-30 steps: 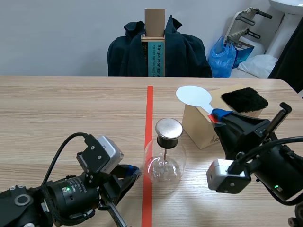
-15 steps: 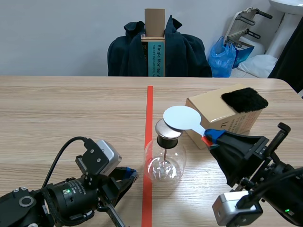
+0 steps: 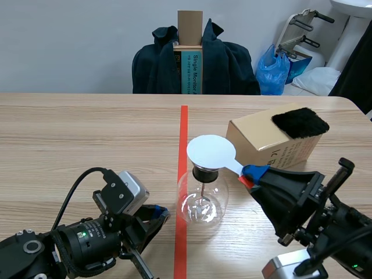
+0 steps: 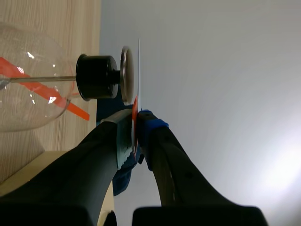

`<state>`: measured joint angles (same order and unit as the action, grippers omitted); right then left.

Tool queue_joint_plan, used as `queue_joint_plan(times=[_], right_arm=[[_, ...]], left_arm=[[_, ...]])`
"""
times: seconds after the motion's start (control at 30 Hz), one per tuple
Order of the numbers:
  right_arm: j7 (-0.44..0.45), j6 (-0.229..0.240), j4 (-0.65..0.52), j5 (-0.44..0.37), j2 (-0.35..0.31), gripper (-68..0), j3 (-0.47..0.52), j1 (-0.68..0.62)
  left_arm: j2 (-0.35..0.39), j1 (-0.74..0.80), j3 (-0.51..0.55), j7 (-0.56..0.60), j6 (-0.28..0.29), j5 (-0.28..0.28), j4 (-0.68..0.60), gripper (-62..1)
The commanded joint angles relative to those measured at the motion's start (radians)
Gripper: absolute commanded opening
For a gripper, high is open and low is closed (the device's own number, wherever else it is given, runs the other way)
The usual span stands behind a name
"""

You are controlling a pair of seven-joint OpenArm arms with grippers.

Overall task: Do the electroscope experiment.
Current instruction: 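Move the plate toward and away from the electroscope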

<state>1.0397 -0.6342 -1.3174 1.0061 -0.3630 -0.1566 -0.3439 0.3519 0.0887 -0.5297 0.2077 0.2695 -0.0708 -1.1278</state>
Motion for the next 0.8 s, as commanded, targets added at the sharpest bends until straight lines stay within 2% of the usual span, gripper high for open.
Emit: queue_joint_plan(times=[0.0,0.33,0.77], right_arm=[[0.000,-0.013,-0.016,-0.010,-0.014,-66.7,0.012,0.011],[-0.005,-0.021,-0.016,-0.006,-0.014,-66.7,0.012,0.011],[-0.293,-0.025,-0.016,-0.007,-0.014,-66.7,0.012,0.011]], left_arm=[[-0.005,-0.003,0.001,0.014,0.002,-0.003,-0.020,-58.2],[-0.006,-0.003,0.001,0.014,0.002,-0.003,-0.020,-58.1],[-0.006,-0.003,0.001,0.013,0.002,-0.003,-0.020,-58.2]])
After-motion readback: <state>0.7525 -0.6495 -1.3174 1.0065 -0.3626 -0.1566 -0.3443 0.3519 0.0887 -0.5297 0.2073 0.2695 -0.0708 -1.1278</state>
